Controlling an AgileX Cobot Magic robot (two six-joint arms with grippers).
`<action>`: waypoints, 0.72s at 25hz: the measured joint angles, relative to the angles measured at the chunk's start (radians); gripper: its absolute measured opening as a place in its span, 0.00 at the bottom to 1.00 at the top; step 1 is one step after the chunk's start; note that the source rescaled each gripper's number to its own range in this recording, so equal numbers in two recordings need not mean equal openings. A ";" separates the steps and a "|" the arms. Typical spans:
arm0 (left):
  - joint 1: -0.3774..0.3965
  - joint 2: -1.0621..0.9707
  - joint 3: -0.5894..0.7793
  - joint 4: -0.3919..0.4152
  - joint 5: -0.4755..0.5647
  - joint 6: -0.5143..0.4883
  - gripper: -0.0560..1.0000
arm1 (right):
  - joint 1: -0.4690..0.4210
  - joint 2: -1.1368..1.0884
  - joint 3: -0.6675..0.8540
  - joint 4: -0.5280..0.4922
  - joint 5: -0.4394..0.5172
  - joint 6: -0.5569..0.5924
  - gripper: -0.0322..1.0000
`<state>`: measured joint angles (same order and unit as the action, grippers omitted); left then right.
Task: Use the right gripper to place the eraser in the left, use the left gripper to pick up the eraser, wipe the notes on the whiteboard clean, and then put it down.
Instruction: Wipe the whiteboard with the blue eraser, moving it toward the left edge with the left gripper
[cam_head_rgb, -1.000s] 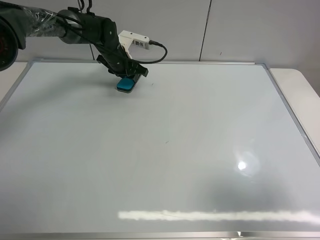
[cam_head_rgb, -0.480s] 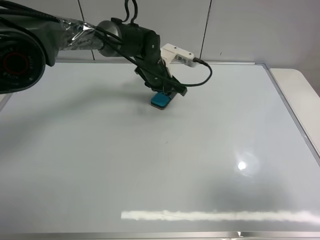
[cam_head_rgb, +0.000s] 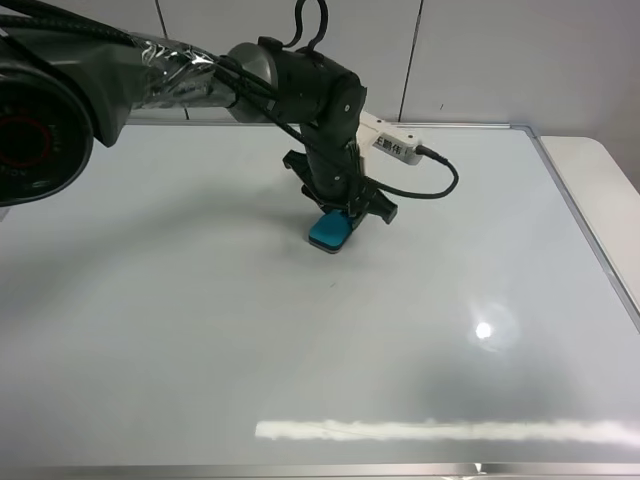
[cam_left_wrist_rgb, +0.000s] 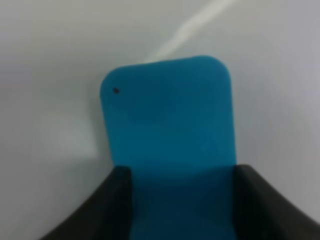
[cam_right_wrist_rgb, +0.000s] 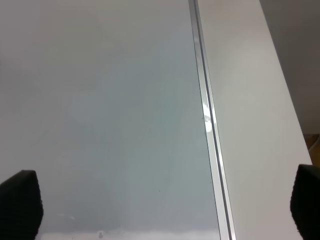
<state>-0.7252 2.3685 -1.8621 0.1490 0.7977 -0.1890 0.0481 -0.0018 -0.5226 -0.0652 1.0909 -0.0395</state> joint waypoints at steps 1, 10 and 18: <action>0.000 -0.006 0.005 0.030 0.025 -0.024 0.06 | 0.000 0.000 0.000 0.000 0.000 0.000 1.00; 0.025 -0.112 0.067 0.160 0.187 -0.104 0.06 | 0.000 0.000 0.000 0.000 0.000 0.000 1.00; 0.101 -0.351 0.389 0.199 0.105 -0.246 0.05 | 0.000 0.000 0.000 0.000 0.000 0.000 1.00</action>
<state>-0.6240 2.0178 -1.4727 0.3481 0.9031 -0.4354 0.0481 -0.0018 -0.5226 -0.0652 1.0909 -0.0395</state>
